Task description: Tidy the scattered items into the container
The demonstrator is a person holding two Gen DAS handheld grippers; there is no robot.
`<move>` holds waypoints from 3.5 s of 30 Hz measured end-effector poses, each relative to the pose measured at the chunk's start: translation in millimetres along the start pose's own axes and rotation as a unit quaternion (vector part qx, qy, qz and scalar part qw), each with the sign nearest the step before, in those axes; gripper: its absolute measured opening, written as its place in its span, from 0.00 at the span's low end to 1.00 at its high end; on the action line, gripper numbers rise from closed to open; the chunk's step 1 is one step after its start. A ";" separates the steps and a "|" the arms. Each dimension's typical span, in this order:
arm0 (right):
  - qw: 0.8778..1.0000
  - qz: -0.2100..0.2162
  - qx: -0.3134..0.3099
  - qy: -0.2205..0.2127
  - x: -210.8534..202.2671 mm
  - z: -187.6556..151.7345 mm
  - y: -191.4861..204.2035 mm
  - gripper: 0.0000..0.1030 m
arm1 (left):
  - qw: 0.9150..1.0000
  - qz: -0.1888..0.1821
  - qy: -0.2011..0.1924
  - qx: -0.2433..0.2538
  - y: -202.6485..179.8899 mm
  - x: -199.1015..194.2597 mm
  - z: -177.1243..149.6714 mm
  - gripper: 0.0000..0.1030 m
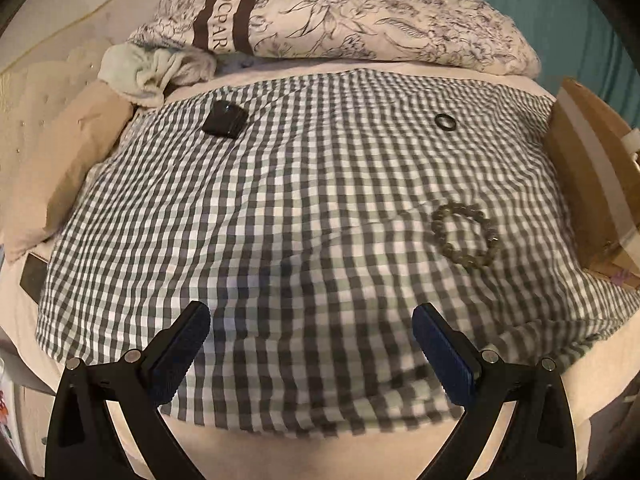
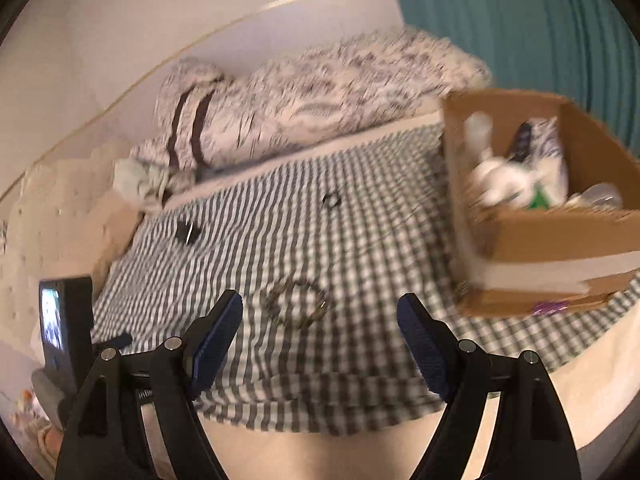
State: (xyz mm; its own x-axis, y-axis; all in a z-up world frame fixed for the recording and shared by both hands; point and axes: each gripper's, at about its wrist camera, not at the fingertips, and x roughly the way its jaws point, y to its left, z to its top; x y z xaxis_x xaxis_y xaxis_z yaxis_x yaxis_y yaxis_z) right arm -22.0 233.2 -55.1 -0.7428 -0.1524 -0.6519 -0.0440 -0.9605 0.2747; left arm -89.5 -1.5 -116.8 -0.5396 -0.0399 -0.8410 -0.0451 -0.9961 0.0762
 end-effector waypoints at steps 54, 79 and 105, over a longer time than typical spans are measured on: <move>0.995 -0.074 -0.008 0.066 154.9 -20.9 -72.5 0.13 | 0.993 -0.054 -0.007 0.101 -148.4 172.3 181.5 0.05; 0.996 -0.068 -0.063 -0.005 7.9 -7.9 7.9 0.11 | 0.997 -0.062 0.005 0.052 -0.5 -29.3 11.6 0.05; 0.977 -0.191 -0.028 -0.094 -73.7 137.2 -145.4 0.11 | 0.949 -0.179 -0.087 0.243 -314.6 -102.5 111.8 0.05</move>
State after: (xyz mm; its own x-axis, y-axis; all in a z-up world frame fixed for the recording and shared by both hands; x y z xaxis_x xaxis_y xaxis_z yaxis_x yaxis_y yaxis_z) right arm -52.6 416.0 50.0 -0.7897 0.2592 -0.5561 -0.3087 -0.9511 -0.0049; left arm -114.0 324.7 5.3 -0.5458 0.3511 -0.7608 -0.6114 -0.7877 0.0751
